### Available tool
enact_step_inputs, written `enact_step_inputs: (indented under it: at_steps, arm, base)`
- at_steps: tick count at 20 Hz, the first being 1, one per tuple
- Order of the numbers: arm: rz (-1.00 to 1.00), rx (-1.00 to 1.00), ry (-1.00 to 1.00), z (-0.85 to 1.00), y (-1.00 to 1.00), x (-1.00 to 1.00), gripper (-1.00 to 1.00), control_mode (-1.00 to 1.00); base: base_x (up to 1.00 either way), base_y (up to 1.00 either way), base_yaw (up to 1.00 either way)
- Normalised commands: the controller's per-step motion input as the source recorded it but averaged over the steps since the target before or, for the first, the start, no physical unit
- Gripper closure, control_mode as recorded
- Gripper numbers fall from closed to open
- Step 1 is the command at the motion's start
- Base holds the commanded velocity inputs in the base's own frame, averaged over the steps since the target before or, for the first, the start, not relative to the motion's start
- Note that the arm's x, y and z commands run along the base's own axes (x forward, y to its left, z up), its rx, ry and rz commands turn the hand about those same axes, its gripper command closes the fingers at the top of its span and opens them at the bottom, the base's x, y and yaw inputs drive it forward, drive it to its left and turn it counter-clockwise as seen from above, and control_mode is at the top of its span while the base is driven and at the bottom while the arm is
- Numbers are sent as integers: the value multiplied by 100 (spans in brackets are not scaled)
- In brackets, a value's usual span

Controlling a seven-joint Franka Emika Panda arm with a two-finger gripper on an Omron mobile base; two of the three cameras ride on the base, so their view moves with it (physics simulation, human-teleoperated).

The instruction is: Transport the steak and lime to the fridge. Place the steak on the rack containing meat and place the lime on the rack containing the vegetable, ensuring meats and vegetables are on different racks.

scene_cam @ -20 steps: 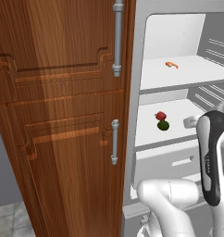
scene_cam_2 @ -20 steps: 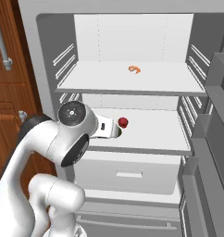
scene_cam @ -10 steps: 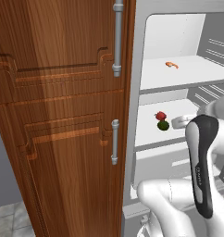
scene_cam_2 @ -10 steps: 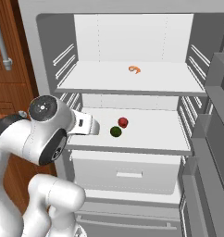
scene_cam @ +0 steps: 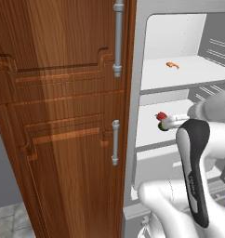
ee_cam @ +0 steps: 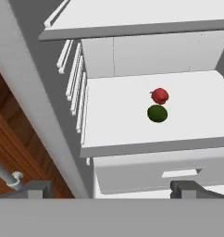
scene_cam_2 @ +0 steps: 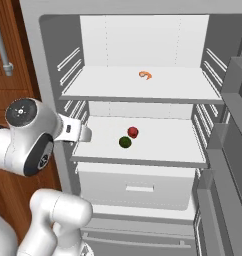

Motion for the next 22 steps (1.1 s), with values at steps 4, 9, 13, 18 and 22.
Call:
enact_step_inputs:
  at_steps: [4, 9, 13, 18, 22]
  arm:
    - [-1, 0, 0, 15, 31, -6, -100, -100]
    - [0, 0, 0, 2, 41, -5, -100, -100]
    - [0, 0, 0, 4, 40, 0, -100, -100]
    - [0, 0, 0, 9, 22, -3, -100, -100]
    - [0, 0, 0, 2, 5, -8, -100, 100]
  base:
    - [0, 0, 0]
    - [0, 0, 0]
    - [0, 0, 0]
    - [0, 0, 0]
    - [-48, 4, -1]
